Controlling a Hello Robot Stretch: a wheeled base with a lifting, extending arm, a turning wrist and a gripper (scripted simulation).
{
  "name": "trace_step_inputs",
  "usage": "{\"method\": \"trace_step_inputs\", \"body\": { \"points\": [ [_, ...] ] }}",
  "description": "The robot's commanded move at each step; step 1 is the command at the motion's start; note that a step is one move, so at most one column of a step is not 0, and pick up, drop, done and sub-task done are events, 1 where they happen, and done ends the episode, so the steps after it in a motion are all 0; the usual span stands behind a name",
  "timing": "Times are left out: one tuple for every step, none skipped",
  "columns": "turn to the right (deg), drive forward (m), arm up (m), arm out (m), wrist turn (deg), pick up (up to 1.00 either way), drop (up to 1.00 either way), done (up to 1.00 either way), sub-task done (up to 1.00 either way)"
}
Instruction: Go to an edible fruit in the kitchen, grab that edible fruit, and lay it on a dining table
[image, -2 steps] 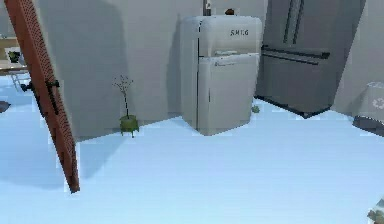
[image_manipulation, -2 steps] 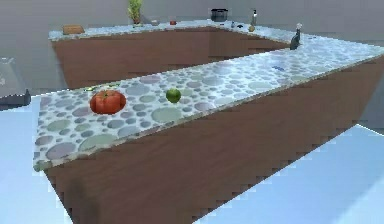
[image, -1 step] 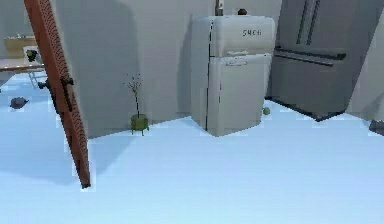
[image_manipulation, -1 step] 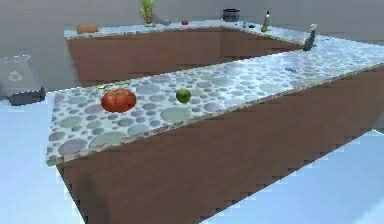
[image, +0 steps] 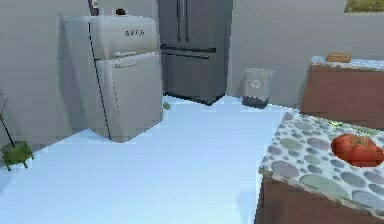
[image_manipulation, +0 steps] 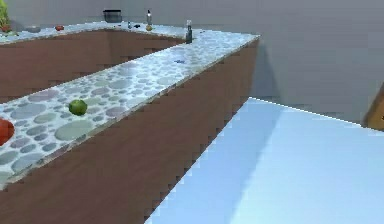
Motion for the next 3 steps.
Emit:
{"method": "trace_step_inputs", "body": {
  "points": [
    [0.0, 0.7, 0.0, 0.0, 0.0, 0.0, 0.0, 0.0, 0.0],
    [30.0, 0.0, 0.0, 0.0, 0.0, 0.0, 0.0, 0.0, 0.0],
    [0.0, 0.8, 0.0, 0.0, 0.0, 0.0, 0.0, 0.0, 0.0]
  ]
}}
